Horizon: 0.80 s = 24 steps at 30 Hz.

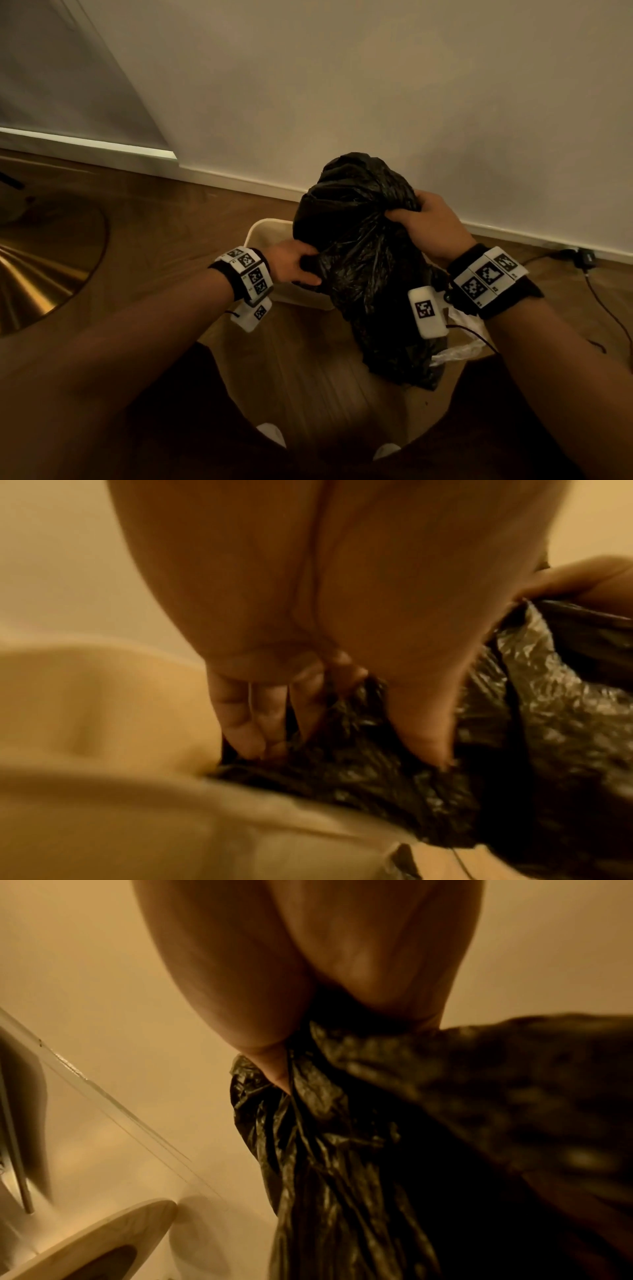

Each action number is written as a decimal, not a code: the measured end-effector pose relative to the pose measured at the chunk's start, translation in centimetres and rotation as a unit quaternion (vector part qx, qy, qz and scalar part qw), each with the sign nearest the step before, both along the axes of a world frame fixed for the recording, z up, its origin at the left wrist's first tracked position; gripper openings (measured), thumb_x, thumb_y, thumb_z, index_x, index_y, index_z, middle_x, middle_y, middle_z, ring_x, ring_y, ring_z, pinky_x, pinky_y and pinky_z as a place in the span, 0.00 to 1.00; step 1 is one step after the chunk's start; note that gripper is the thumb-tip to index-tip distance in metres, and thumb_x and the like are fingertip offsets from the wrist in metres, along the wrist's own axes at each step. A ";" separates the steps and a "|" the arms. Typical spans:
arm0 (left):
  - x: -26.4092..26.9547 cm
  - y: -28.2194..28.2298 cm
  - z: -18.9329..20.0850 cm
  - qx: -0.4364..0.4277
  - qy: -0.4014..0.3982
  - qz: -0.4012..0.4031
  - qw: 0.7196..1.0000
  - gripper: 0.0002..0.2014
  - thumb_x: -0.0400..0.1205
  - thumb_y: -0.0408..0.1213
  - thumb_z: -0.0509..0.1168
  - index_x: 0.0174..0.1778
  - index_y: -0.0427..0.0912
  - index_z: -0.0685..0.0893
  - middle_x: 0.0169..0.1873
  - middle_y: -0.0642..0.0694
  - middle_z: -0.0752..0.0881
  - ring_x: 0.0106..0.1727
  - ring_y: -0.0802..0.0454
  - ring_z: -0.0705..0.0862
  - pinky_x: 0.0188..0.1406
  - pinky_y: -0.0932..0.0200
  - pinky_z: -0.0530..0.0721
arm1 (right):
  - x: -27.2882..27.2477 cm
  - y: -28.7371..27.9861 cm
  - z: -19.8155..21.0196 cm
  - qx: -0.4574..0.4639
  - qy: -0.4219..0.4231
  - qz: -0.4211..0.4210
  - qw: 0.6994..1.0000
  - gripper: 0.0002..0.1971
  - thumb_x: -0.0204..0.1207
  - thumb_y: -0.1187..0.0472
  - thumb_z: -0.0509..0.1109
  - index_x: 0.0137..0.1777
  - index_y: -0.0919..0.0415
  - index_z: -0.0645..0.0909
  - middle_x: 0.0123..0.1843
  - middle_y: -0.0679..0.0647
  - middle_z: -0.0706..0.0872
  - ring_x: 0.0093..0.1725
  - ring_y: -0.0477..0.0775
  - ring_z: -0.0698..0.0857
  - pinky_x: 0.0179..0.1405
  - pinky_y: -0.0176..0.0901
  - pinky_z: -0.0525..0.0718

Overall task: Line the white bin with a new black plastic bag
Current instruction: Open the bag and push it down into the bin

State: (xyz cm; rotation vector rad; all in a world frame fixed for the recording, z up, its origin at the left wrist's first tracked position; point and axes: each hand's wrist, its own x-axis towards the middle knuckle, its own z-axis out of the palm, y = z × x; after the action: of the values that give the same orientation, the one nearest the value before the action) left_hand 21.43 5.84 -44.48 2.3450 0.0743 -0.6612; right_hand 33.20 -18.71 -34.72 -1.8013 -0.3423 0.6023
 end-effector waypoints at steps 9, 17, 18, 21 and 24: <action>-0.6 3.8 1.7 0.088 -0.064 0.113 0.988 0.10 0.79 0.30 0.69 0.56 0.43 0.89 0.50 0.54 0.85 0.54 0.52 0.84 0.47 0.66 0.73 | 0.3 2.7 -0.9 -0.008 0.008 0.012 1.000 0.10 0.77 0.60 0.76 0.57 0.52 0.90 0.53 0.50 0.94 0.53 0.52 0.93 0.60 0.54 0.89; -0.5 0.3 8.5 -0.026 -0.121 0.157 0.980 0.28 0.67 0.71 0.70 0.51 0.53 0.82 0.47 0.55 0.86 0.45 0.58 0.85 0.43 0.58 0.84 | -1.0 7.3 -2.2 0.030 0.053 -0.011 0.998 0.06 0.78 0.62 0.74 0.53 0.57 0.90 0.46 0.52 0.95 0.44 0.49 0.94 0.44 0.43 0.90; -0.4 -0.4 8.1 0.015 -0.118 0.133 0.984 0.30 0.66 0.70 0.72 0.52 0.51 0.80 0.46 0.56 0.84 0.43 0.59 0.84 0.40 0.60 0.82 | -1.2 7.6 -2.7 0.032 0.062 -0.006 0.998 0.07 0.78 0.61 0.74 0.53 0.57 0.90 0.46 0.53 0.95 0.46 0.51 0.94 0.47 0.47 0.91; -0.1 -1.7 5.8 0.095 -0.152 0.121 0.976 0.25 0.69 0.58 0.77 0.51 0.47 0.76 0.38 0.59 0.79 0.36 0.64 0.78 0.30 0.68 0.71 | -1.8 8.1 -4.2 0.028 0.088 -0.005 0.996 0.08 0.79 0.61 0.72 0.55 0.57 0.90 0.48 0.54 0.95 0.47 0.53 0.94 0.50 0.48 0.90; -0.6 -1.5 3.6 0.098 -0.132 0.127 0.978 0.13 0.76 0.43 0.74 0.48 0.47 0.77 0.35 0.58 0.77 0.38 0.56 0.81 0.31 0.71 0.70 | -2.4 7.6 -5.8 0.025 0.097 0.037 0.994 0.13 0.79 0.61 0.74 0.62 0.60 0.88 0.55 0.55 0.94 0.53 0.54 0.93 0.56 0.48 0.89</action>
State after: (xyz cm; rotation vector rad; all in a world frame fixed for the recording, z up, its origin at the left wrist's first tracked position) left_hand 20.87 4.29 -40.85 2.5343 0.3261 -0.2229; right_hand 30.85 -11.11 -40.49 -1.6726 -0.2903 0.8074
